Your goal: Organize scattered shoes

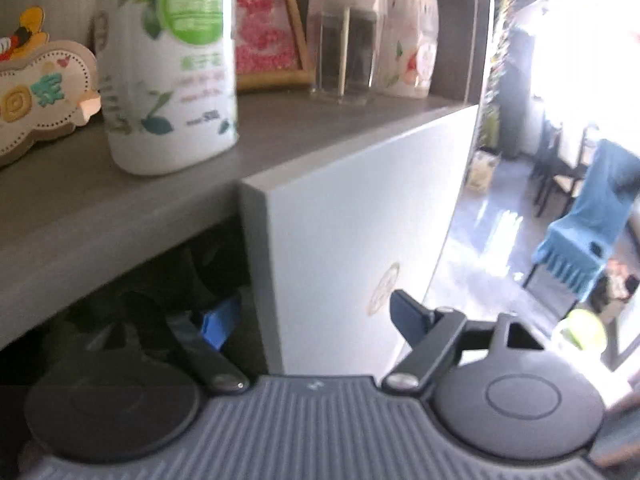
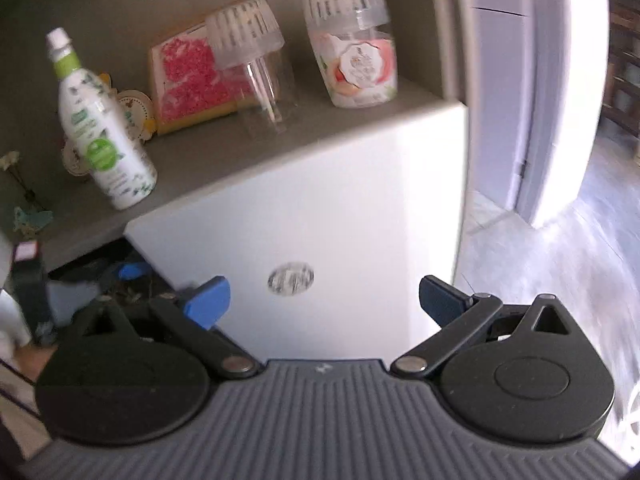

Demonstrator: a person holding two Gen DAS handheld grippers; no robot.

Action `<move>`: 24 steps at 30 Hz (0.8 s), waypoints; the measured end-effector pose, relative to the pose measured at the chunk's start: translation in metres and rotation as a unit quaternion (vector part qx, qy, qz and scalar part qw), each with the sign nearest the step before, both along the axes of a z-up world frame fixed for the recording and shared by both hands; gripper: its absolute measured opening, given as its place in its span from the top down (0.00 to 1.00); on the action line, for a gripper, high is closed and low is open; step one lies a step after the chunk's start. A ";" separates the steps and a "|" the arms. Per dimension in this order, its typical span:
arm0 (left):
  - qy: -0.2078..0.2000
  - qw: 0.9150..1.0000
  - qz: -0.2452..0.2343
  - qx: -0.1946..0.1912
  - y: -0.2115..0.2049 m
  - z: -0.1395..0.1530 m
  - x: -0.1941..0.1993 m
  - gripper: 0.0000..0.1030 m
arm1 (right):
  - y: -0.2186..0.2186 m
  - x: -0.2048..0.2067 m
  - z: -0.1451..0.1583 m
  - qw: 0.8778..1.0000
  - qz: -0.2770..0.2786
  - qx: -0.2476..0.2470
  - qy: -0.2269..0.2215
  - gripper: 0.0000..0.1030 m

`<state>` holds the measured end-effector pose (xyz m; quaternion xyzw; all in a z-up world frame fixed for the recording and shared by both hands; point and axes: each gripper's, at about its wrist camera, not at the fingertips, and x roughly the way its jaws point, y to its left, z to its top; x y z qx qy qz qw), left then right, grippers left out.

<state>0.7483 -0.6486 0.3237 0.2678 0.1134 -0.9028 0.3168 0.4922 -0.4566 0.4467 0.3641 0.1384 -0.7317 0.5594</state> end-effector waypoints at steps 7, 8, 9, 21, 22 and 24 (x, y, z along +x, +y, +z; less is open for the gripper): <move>0.006 0.998 -0.066 0.008 -0.009 -0.020 -0.002 0.27 | 0.089 0.074 0.012 0.989 -0.135 0.043 0.034 0.00; 0.003 0.998 -0.067 0.003 -0.008 -0.023 -0.004 0.32 | 0.097 0.078 0.015 0.987 -0.151 0.044 0.035 0.00; 0.002 0.998 -0.064 0.003 -0.011 -0.025 -0.008 0.34 | 0.107 0.085 0.018 0.984 -0.170 0.044 0.038 0.00; -0.009 1.000 -0.025 -0.011 -0.023 -0.027 -0.018 0.53 | 0.179 0.116 0.019 0.961 -0.266 0.069 0.042 0.00; -0.010 0.999 -0.029 -0.014 -0.022 -0.026 -0.019 0.53 | 0.187 0.112 0.018 0.956 -0.281 0.070 0.033 0.00; -0.018 0.999 -0.040 -0.021 -0.014 -0.025 -0.018 0.54 | 0.202 0.105 0.015 0.948 -0.311 0.070 0.015 0.00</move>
